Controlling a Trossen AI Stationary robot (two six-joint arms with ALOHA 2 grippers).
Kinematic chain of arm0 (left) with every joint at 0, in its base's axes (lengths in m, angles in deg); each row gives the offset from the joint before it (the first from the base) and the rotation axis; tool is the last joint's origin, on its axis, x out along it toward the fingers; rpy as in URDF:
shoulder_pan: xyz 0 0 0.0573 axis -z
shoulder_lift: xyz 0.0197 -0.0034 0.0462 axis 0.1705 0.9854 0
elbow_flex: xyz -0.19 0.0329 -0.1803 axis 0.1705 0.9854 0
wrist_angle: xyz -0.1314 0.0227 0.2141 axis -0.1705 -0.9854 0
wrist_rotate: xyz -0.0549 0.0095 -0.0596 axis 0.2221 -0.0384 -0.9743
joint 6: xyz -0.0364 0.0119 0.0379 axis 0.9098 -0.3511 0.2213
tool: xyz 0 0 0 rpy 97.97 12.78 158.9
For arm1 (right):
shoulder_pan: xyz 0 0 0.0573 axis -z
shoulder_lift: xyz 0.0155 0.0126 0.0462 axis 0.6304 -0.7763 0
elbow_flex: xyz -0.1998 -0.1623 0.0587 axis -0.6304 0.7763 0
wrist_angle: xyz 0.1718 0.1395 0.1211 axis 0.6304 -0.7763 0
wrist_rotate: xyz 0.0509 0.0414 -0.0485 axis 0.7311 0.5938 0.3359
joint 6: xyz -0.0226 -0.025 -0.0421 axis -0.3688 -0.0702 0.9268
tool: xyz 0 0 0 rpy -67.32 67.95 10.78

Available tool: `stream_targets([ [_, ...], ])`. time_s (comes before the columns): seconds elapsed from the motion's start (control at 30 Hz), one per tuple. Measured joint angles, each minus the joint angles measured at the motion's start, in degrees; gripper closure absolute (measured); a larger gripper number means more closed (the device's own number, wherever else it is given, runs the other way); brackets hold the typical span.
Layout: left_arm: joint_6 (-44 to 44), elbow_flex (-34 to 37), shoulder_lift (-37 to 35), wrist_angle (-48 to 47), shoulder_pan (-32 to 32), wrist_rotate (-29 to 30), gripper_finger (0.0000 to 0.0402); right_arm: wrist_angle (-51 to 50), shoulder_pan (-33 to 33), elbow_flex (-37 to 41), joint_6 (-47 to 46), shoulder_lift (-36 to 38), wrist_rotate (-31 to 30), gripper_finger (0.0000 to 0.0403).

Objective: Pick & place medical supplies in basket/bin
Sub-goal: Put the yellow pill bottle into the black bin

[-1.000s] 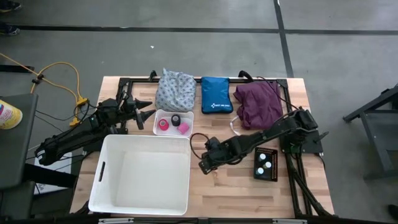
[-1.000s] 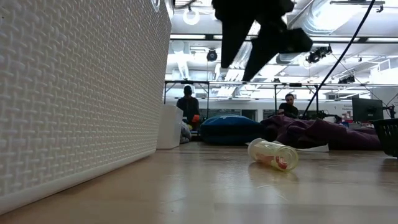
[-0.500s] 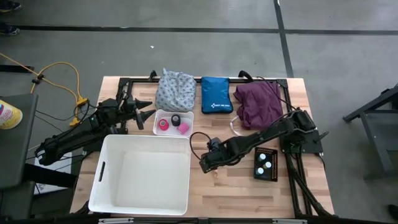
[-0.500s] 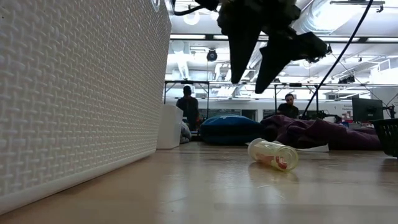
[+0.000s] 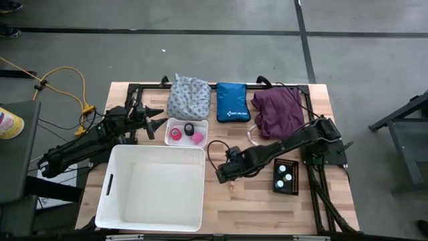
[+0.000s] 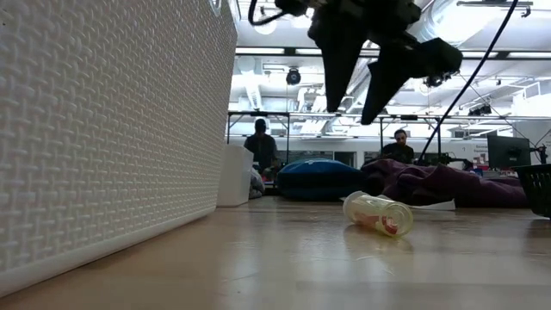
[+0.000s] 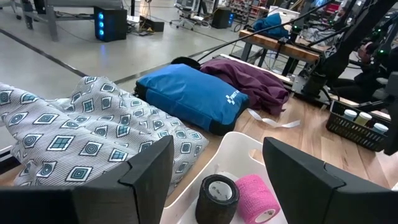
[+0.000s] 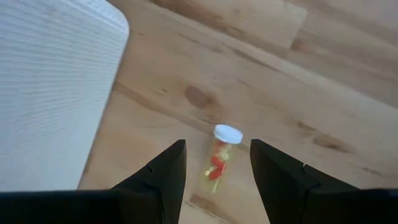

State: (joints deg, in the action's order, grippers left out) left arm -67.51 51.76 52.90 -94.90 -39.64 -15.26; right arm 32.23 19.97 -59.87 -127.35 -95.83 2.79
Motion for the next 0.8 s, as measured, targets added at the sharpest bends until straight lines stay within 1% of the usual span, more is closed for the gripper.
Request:
stream_targets([
  [0.1, 0.0, 0.0, 0.0, 0.0, 0.0, 0.0, 0.0161, -0.2, -0.4, 0.1, -2.0, -0.7, 0.6, 0.0237],
  [0.37, 0.0, 0.0, 0.0, 0.0, 0.0, 0.0, 0.0161, 4.0, -1.9, 2.7, -7.2, -0.5, 0.2, 0.0237],
  [0.5, 0.0, 0.0, 0.0, 0.0, 0.0, 0.0, 0.0161, 5.5, -2.4, 3.6, -9.5, -2.8, 0.5, 0.0237],
  [0.7, 0.0, 0.0, 0.0, 0.0, 0.0, 0.0, 0.0161, 8.2, -2.6, 3.6, -9.9, -5.6, 2.8, 0.0237],
  [0.8, 0.0, 0.0, 0.0, 0.0, 0.0, 0.0, 0.0161, 9.2, -2.5, 3.6, -9.9, -5.9, 3.0, 0.0237],
])
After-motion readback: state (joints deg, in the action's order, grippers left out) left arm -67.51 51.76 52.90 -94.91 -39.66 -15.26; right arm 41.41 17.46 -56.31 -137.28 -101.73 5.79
